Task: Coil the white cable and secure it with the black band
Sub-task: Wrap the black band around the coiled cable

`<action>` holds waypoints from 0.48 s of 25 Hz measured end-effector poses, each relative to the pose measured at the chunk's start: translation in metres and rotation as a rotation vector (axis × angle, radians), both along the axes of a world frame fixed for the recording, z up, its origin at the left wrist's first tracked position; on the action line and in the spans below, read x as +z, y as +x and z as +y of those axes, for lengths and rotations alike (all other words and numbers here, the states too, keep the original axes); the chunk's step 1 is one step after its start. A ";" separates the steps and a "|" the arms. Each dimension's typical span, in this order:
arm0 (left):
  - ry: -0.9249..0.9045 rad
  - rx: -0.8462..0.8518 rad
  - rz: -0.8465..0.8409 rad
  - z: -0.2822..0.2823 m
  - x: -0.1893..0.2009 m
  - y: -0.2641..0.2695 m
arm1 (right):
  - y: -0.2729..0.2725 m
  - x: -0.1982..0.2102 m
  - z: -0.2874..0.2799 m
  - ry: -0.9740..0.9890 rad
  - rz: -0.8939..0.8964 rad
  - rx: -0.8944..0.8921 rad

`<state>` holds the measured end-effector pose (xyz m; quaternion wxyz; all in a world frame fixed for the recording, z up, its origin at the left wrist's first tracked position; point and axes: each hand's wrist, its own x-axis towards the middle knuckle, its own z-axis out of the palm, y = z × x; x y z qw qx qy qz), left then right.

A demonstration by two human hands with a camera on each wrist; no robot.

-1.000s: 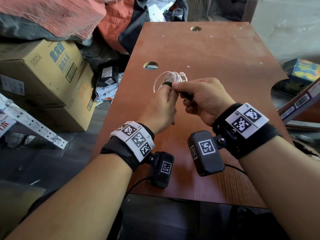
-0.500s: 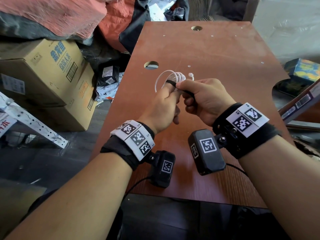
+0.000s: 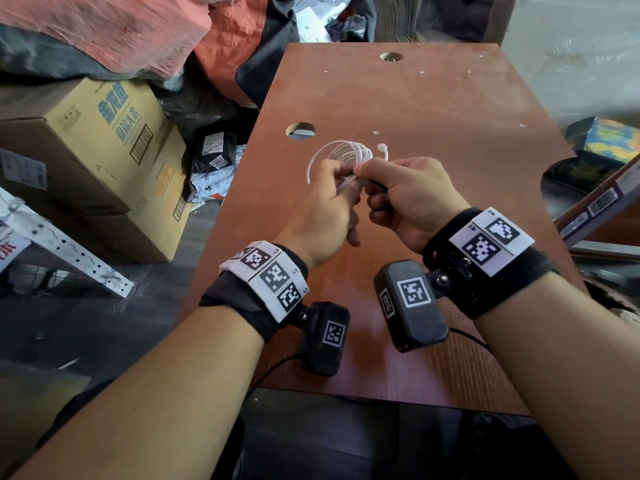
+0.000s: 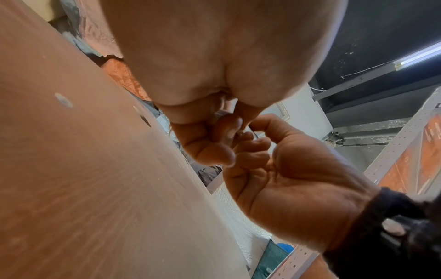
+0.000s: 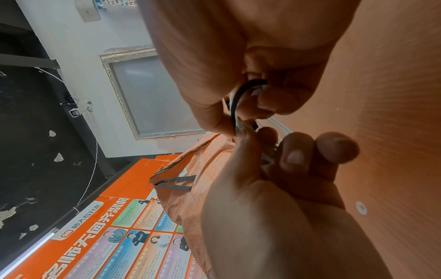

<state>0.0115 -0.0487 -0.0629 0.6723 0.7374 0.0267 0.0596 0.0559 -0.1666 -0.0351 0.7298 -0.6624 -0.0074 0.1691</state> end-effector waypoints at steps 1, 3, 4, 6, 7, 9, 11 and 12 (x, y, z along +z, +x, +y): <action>0.005 -0.010 0.008 0.000 0.001 0.000 | 0.000 0.000 0.000 -0.002 -0.006 0.007; 0.014 -0.018 0.023 0.002 0.004 0.000 | 0.001 -0.001 -0.001 -0.011 -0.016 0.017; 0.019 -0.019 0.027 0.002 0.004 0.000 | 0.001 -0.002 -0.001 -0.016 -0.022 0.019; 0.036 -0.011 0.026 0.003 0.004 0.001 | 0.001 -0.003 -0.001 -0.025 -0.038 0.022; 0.050 -0.006 0.024 0.003 0.003 0.001 | 0.001 -0.004 -0.001 -0.031 -0.043 0.020; 0.078 0.000 0.013 0.004 0.002 0.001 | 0.001 -0.004 0.000 -0.038 -0.043 0.012; 0.104 0.010 -0.004 0.004 0.001 0.001 | 0.001 -0.004 0.000 -0.038 -0.038 0.008; 0.120 0.018 -0.010 0.004 0.001 0.001 | 0.002 -0.004 0.000 -0.037 -0.036 0.006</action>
